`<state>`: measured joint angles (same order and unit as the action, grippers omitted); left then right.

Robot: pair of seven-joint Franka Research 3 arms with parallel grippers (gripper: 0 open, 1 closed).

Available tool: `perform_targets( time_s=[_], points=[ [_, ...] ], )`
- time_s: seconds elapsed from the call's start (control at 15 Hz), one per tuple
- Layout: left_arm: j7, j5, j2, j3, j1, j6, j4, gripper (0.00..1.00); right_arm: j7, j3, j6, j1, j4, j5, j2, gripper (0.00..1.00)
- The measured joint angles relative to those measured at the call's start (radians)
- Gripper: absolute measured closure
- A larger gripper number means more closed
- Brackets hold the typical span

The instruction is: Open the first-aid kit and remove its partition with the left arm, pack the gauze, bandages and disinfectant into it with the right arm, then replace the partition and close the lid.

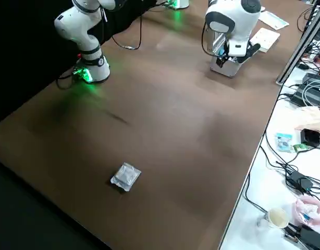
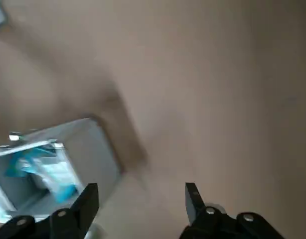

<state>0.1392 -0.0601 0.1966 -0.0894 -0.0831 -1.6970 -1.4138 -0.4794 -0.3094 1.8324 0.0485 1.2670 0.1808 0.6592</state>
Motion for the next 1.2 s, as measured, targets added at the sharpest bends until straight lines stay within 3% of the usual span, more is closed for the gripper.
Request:
perform_targets(
  time_s=[0.2,0.27,0.6,0.93,1.2],
  points=[
    [0.0,-0.001,0.0,0.0,0.0,0.0,0.0,0.0,0.149,0.003,-0.082,0.118,0.001,-0.115,-0.012,0.25],
    [0.0,-0.002,0.0,0.0,0.0,0.0,0.0,0.0,0.278,0.005,-0.099,0.198,0.007,-0.18,-0.012,0.25],
    [0.0,-0.003,0.0,0.0,0.002,0.0,0.0,0.0,0.578,0.008,-0.1,0.394,0.034,-0.311,-0.012,0.24],
    [0.0,-0.003,0.0,0.0,0.003,0.0,0.0,0.0,0.691,0.007,-0.091,0.495,0.043,-0.388,-0.005,0.22],
    [0.0,-0.003,0.0,0.0,0.005,0.0,0.0,0.0,0.716,0.01,0.043,0.579,0.081,-0.445,0.034,0.22]
  ],
)
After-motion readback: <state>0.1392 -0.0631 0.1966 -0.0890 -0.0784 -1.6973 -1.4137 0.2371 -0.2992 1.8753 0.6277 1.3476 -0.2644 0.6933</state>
